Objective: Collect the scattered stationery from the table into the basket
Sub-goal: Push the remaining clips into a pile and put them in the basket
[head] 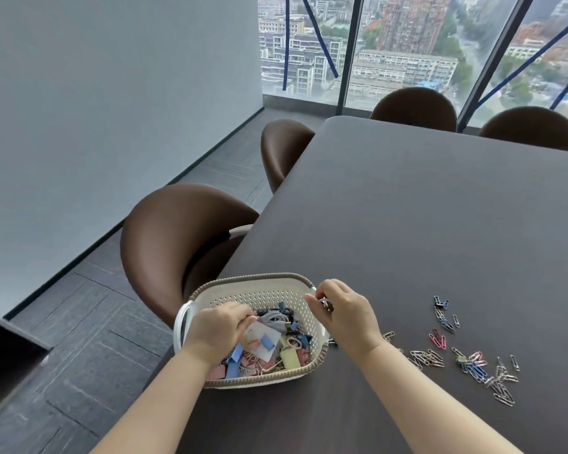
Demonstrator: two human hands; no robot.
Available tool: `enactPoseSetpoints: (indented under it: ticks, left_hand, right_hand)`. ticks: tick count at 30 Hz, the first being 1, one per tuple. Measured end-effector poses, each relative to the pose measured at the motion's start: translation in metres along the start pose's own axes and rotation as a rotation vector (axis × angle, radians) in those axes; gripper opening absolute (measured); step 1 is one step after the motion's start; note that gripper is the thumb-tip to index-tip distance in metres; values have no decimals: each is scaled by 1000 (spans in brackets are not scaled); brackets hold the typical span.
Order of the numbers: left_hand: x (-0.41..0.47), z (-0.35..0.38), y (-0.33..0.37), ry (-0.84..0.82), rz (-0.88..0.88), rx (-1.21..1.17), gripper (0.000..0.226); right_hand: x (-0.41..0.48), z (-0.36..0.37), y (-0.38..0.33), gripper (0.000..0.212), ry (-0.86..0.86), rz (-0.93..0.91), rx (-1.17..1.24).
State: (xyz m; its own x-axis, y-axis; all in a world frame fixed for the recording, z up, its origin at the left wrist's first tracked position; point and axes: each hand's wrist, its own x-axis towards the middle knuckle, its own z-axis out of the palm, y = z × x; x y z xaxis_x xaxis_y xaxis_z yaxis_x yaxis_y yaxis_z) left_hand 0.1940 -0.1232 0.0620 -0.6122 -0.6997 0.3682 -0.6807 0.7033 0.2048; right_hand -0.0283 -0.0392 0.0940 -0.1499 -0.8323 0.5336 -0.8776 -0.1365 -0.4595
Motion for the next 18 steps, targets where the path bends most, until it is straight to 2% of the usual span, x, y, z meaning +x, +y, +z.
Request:
enactPoseSetpoints:
  ticks: [4,6,9,10,13,18]
  left_hand:
    - [-6,-13,-5,16,54,33,26]
    - [-9,-16,-5,21,49,55,23]
    - [-14,-20,-8,38,33,62,26]
    - [-14,-21,-8,41,28,65,26]
    - [-14,-26,-8,49,20,85,26]
    - [-11,-25,3,41,4,79,26]
  right_hand:
    - [4,14,-18,40,-82,-61,-49]
    - [7,24,-29,35,-255,-86,-98]
    - [9,31,-38,38,-615,2,-156]
    - [9,32,-39,39,-654,8,-167]
    - [10,33,-39,39,-568,-4,-158]
    - [13,27,-42,35,-527,85,-152]
